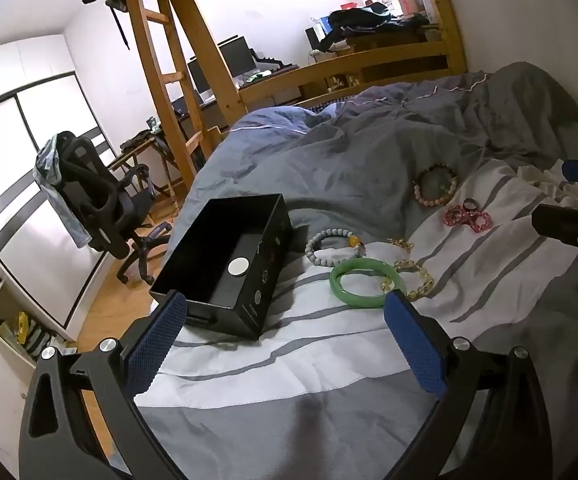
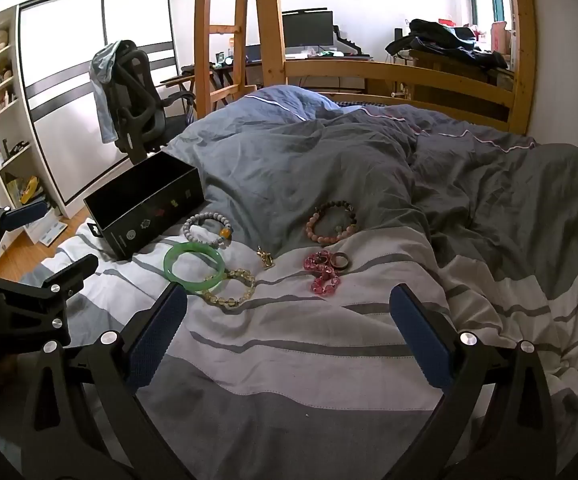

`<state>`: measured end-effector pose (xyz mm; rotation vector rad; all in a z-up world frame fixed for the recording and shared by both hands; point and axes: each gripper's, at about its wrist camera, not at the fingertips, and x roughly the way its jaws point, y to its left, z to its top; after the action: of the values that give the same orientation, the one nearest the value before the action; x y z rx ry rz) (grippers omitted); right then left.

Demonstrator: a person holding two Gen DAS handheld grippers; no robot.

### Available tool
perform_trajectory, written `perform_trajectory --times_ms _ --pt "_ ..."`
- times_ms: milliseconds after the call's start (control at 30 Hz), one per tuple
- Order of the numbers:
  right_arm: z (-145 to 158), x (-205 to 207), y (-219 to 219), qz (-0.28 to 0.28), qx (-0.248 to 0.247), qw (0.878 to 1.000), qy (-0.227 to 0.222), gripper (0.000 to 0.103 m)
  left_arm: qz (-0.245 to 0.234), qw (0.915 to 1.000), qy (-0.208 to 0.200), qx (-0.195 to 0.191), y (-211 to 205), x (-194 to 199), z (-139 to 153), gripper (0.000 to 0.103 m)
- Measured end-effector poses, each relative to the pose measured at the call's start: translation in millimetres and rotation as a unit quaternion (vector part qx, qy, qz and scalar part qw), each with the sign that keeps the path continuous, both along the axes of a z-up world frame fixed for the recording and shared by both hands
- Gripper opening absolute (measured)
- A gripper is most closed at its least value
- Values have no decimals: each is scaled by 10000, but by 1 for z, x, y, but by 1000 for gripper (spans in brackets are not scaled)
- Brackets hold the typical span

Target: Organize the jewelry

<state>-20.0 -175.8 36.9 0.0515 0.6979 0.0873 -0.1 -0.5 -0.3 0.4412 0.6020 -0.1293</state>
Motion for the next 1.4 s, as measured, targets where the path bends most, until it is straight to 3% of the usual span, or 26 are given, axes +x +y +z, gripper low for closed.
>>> perform_trajectory --times_ms 1400 --pt "-1 0 1 1 -10 10000 40 100 -13 9999 -15 -108 3 5 10 97"
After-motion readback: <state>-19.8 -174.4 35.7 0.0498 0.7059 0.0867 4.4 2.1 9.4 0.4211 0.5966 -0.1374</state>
